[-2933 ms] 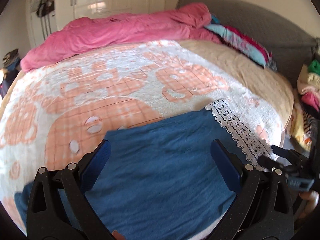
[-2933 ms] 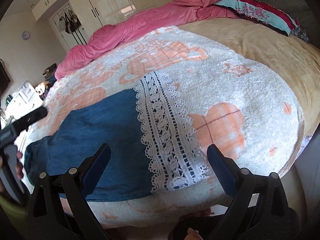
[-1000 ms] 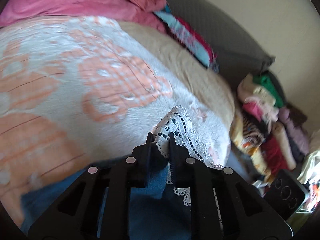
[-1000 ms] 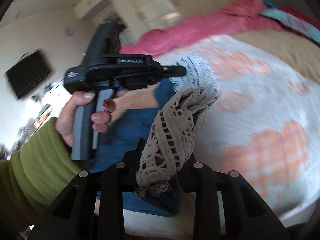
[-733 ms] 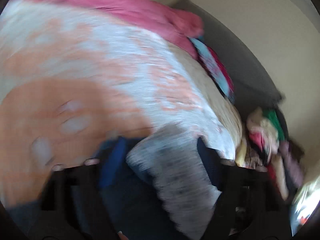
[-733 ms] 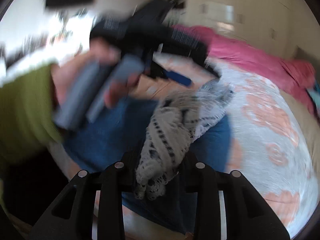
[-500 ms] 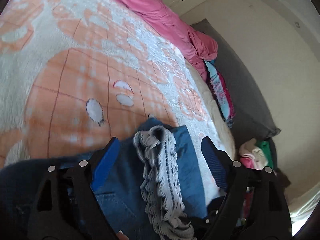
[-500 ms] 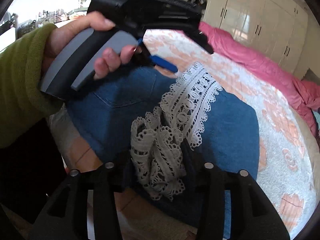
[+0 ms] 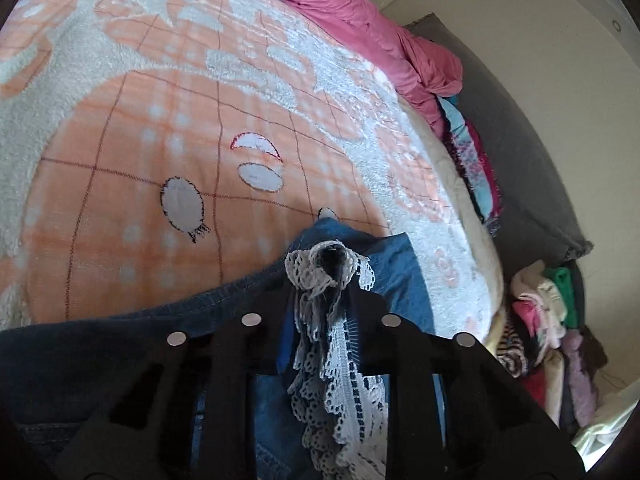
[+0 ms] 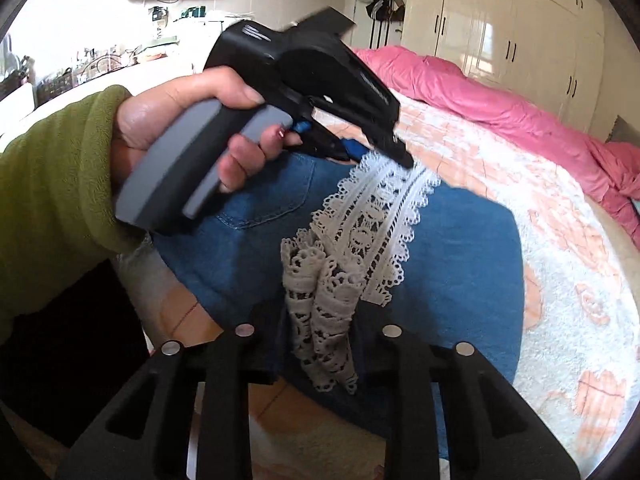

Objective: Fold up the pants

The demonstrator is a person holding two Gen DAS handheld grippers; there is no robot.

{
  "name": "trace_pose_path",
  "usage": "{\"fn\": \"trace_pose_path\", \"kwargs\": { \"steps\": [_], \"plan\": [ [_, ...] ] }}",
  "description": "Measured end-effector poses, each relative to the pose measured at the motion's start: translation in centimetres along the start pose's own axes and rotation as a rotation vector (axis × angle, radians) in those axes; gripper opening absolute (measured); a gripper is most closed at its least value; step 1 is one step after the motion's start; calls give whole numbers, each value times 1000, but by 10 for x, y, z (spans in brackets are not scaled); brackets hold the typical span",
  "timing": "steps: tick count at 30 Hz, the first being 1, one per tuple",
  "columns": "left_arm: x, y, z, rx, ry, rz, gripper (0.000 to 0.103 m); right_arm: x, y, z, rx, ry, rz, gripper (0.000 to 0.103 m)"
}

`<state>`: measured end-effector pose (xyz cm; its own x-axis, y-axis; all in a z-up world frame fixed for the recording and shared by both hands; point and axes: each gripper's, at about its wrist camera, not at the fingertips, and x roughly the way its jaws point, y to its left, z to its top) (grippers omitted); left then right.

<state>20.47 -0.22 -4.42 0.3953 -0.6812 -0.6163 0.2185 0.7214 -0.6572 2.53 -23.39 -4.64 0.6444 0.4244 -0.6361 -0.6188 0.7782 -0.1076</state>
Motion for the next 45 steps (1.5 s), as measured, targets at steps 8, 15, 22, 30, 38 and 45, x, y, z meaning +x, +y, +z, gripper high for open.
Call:
{"fn": "trace_pose_path", "kwargs": {
  "steps": [8,15,22,30,38,45],
  "plan": [
    [-7,-4,-3,58,-48,81,13,13,8,1,4,31,68,28],
    [-7,9,-4,38,-40,81,26,6,20,2,-46,28,139,51],
    [-37,5,-8,32,-100,81,46,-19,0,1,57,-4,282,54],
    [-71,-3,-34,37,-170,121,61,-30,-34,1,174,-27,262,65],
    [-94,-14,-77,44,-203,173,66,-37,-83,-9,302,-8,103,70],
    [-95,-22,-114,48,-142,208,65,-41,-118,-25,450,12,23,70]
  ]
}}
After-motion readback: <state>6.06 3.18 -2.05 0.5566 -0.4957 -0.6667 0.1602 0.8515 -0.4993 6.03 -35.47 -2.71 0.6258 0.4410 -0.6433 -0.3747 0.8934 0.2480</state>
